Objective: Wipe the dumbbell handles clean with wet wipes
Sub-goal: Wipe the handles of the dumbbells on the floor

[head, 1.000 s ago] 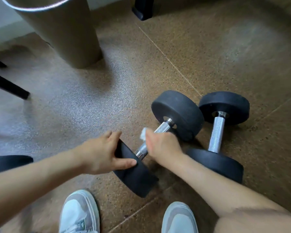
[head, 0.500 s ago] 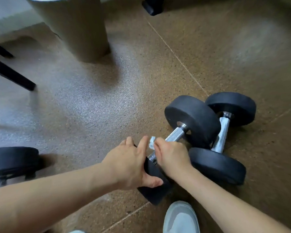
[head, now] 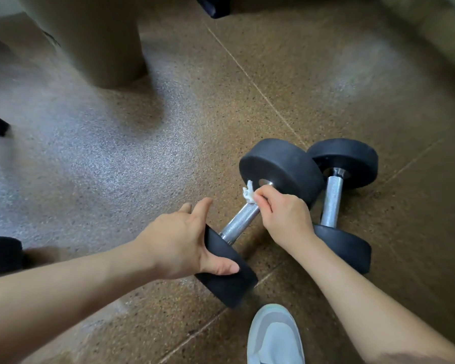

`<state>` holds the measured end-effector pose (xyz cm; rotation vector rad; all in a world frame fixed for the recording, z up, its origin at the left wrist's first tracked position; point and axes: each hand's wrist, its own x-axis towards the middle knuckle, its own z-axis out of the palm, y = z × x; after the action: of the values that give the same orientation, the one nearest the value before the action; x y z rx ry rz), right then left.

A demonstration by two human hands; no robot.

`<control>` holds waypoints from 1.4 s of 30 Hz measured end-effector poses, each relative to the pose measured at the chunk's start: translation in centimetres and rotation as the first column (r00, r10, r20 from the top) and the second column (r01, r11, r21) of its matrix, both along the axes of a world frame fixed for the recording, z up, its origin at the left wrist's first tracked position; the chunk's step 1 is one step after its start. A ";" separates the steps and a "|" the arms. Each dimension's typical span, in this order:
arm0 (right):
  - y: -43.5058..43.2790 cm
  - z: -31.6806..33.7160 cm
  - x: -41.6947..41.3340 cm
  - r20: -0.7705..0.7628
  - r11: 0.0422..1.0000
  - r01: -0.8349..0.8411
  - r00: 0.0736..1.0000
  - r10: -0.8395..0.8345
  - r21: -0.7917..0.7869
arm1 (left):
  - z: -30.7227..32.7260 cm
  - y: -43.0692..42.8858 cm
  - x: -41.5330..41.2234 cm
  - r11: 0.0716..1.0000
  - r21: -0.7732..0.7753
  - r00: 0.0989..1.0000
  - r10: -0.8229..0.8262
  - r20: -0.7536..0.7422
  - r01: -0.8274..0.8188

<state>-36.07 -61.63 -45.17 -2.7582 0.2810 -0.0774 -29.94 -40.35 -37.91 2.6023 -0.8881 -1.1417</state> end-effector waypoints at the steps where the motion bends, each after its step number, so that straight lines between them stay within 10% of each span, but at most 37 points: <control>1: 0.5 -0.1 -0.1 0.013 1.000 0.015 1.000 -0.015 -0.027 | -0.1 0.1 0.1 1.000 -0.011 1.000 0.001 -0.005 -0.001; 15: 1.8 0.3 -0.7 -0.010 0.913 0.113 0.993 -0.118 0.391 | -2.8 -9.3 4.7 0.951 -0.308 0.992 -0.001 0.127 0.040; 32: -0.4 8.0 -8.6 -0.255 0.904 0.320 0.934 -0.251 0.283 | -4.1 -11.4 3.6 0.927 -0.367 0.940 0.050 0.337 0.082; 36: 3.5 7.4 -8.2 -0.287 0.855 0.152 0.958 -0.004 0.496 | -4.5 -12.5 3.3 0.904 -0.314 0.854 -0.098 0.510 0.291; 42: 5.1 6.1 -9.7 -0.121 0.940 -0.137 0.976 0.183 0.313 | -3.4 -12.4 1.4 0.868 -0.255 0.827 -0.260 0.499 0.427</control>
<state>-45.74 -56.50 -39.07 -2.4710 0.0946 0.1991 -28.50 -52.74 -41.34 2.4783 -1.5601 -0.3530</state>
